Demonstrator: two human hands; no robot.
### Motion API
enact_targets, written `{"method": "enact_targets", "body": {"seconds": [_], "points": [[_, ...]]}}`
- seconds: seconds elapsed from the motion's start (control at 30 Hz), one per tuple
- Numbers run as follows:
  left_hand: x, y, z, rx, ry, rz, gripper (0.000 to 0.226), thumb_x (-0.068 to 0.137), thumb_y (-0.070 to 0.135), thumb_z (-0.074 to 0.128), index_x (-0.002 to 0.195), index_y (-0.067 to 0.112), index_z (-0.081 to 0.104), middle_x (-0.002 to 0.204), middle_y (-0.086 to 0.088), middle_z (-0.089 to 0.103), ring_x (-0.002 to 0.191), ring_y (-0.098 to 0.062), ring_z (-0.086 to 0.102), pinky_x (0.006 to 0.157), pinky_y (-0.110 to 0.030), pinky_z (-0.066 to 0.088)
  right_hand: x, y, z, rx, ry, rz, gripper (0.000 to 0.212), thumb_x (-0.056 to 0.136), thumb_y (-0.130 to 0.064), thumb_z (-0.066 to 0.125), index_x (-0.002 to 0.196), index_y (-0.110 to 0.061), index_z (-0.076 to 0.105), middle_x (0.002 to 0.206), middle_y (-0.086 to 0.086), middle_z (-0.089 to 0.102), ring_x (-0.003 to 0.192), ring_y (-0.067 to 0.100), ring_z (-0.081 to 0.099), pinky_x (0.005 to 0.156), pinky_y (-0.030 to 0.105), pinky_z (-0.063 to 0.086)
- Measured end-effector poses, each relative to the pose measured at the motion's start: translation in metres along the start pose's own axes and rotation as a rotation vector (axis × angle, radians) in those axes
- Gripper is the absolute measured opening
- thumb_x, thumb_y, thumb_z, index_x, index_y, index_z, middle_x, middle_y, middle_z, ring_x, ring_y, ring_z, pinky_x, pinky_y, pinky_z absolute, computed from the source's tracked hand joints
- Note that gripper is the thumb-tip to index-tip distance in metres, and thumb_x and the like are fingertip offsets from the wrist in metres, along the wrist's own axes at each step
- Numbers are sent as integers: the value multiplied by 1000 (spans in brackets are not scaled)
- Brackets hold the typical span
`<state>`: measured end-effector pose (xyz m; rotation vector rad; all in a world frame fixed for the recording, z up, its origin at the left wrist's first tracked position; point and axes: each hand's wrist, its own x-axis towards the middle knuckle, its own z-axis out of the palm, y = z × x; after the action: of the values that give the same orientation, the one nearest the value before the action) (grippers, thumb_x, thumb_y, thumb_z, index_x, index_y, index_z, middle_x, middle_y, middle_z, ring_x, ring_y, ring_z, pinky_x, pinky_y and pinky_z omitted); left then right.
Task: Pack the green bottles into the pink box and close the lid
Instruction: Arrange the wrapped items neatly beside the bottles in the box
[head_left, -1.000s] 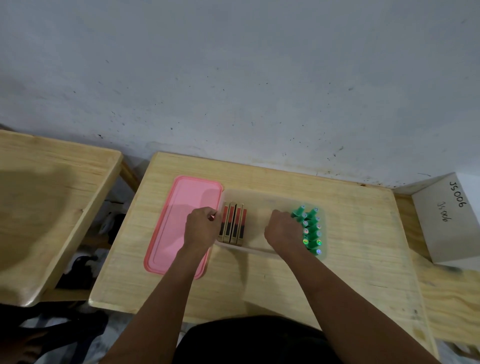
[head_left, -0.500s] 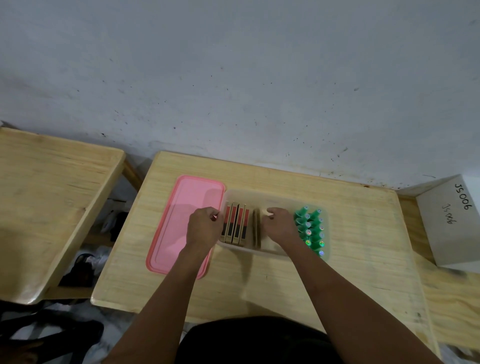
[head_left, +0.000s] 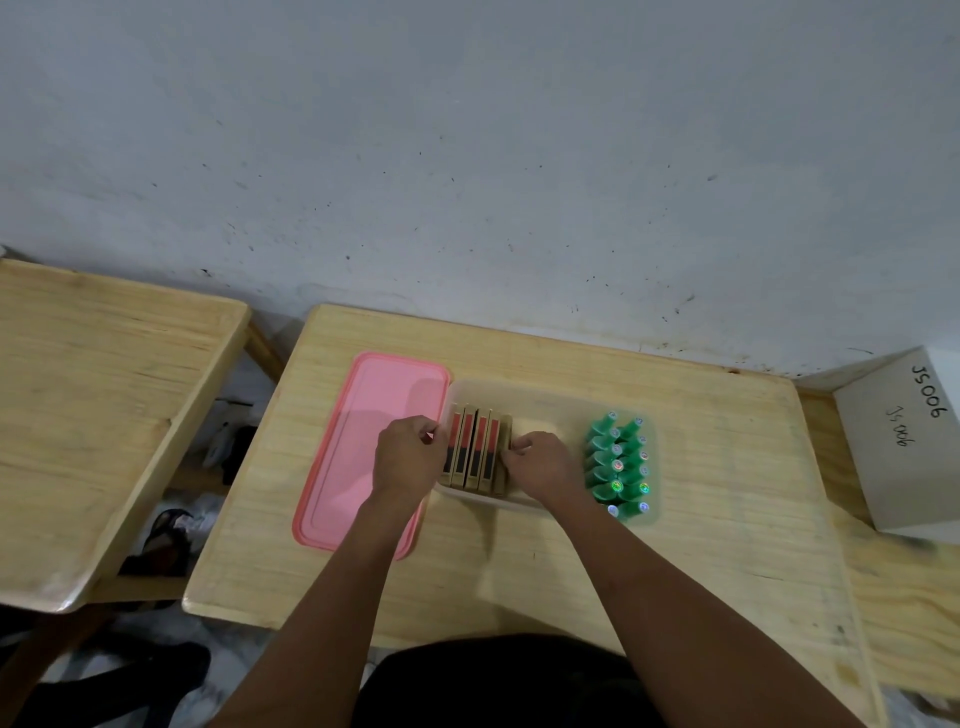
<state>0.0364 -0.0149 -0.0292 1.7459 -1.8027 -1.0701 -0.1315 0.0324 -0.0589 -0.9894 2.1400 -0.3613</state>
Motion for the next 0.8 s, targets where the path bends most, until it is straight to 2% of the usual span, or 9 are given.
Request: {"method": "enact_targets", "body": {"seconds": [0.17,0.23,0.37,0.5,0.57,0.67,0.73,0.8], "points": [[0,0,0,6,-1,2,19,93,14,57,92,5,73,91,-11,74,81,-19,68,92,-37,54,0,-5,1,-19,-23,40,27,83,-37,59,76,-13,70,66,0,65,69,20,63,69,30,50],[0,1,0,3,-1,-2,19,92,14,57,92,5,73,89,-11,74,80,-20,68,92,-36,54,1,-7,1,-5,-30,52,29,82,-39,60,72,-13,68,63,-1,65,65,18,63,67,30,50],[0,1,0,1,-3,-10,18,92,14,57,90,6,73,84,-9,73,77,-19,68,88,-35,55,1,-8,2,26,-7,60,31,82,-44,62,73,-15,70,69,0,68,70,18,65,69,32,52],[0,1,0,-2,-5,-18,17,92,15,58,91,7,73,85,-8,73,77,-19,68,87,-35,56,-1,-7,1,27,-9,59,20,84,-39,60,74,-22,62,72,-5,64,76,17,63,69,29,48],[0,1,0,-4,-6,-14,18,92,15,57,90,7,73,84,-8,73,76,-19,67,87,-35,56,-2,-7,1,47,-14,69,16,84,-36,59,77,-22,62,72,-5,64,77,18,64,72,30,50],[-1,2,0,2,-3,-13,18,92,15,57,90,6,73,85,-9,73,75,-18,67,88,-35,55,-3,-6,1,25,10,68,27,81,-40,59,71,-16,66,69,-1,68,72,21,65,72,32,53],[0,1,0,1,-3,-11,18,92,14,58,91,6,73,88,-10,74,77,-19,67,90,-35,55,-4,-6,0,-12,38,60,27,81,-44,60,72,-18,66,73,-1,69,74,20,65,70,30,52],[0,2,0,15,-3,-6,18,92,14,57,90,6,73,88,-11,74,77,-19,67,91,-35,55,-3,-5,0,-10,39,51,20,81,-44,60,77,-24,63,81,-4,69,80,19,64,75,31,52]]}}
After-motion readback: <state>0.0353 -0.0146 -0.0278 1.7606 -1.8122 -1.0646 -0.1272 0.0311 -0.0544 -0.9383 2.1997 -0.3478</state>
